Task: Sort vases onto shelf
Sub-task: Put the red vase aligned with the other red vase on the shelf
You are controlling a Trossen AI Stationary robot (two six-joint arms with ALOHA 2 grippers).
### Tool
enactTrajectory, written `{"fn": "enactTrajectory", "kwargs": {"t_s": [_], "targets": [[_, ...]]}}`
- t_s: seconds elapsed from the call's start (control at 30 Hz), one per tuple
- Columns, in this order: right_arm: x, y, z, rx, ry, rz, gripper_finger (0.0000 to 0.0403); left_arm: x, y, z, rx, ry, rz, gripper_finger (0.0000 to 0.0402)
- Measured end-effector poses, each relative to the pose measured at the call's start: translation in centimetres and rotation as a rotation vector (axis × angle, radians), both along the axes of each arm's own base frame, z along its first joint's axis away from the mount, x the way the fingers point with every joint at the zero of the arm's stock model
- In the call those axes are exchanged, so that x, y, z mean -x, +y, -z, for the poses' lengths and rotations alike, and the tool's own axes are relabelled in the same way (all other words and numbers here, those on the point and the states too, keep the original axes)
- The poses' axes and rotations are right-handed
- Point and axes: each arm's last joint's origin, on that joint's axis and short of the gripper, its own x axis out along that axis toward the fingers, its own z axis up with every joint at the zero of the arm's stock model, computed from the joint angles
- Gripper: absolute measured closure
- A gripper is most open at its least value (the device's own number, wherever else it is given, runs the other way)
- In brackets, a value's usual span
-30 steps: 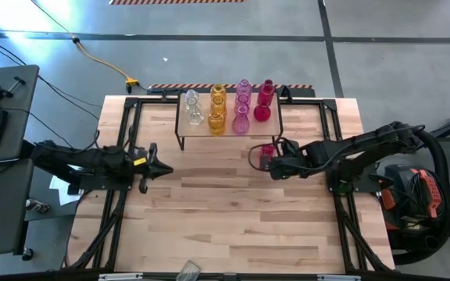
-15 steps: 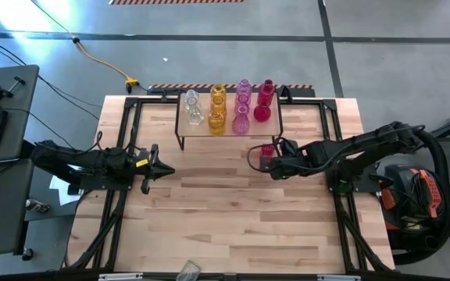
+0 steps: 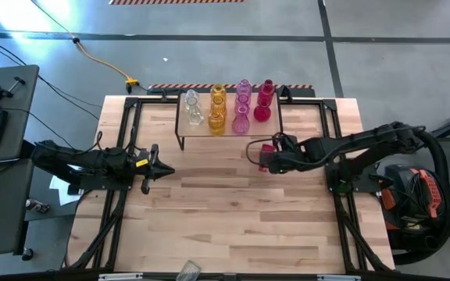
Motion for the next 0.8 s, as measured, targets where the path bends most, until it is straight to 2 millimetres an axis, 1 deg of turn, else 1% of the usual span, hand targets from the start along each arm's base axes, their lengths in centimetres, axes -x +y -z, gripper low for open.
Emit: {"fn": "enactTrajectory", "kwargs": {"t_s": [0.17, 0.3, 0.47, 0.63, 0.7, 0.8], "targets": [[0.1, -0.8, 1.1, 0.000, 0.027, 0.012, 0.0372, 0.0, 0.0, 0.0, 0.000, 0.000, 0.000, 0.0383], [0.4, -1.1, 2.5, -0.012, 0.054, 0.021, 0.0372, 0.0, 0.0, 0.0, 0.000, 0.000, 0.001, 0.0383], [-0.1, -1.5, 4.6, -0.073, -0.020, 0.029, 0.0372, 0.0, 0.0, 0.0, 0.000, 0.000, 0.001, 0.0383], [-0.5, -2.0, 6.0, -0.114, -0.106, 0.052, 0.0372, 0.0, 0.0, 0.0, 0.000, 0.000, 0.001, 0.0383], [-0.8, -2.1, 6.2, -0.134, -0.126, 0.080, 0.0365, 0.0, 0.0, 0.0, 0.000, 0.000, 0.001, 0.0383], [-1.3, -2.1, 7.0, -0.163, -0.094, 0.104, 0.0334, 0.0, 0.0, 0.0, 0.000, 0.000, 0.001, 0.0383]]}}
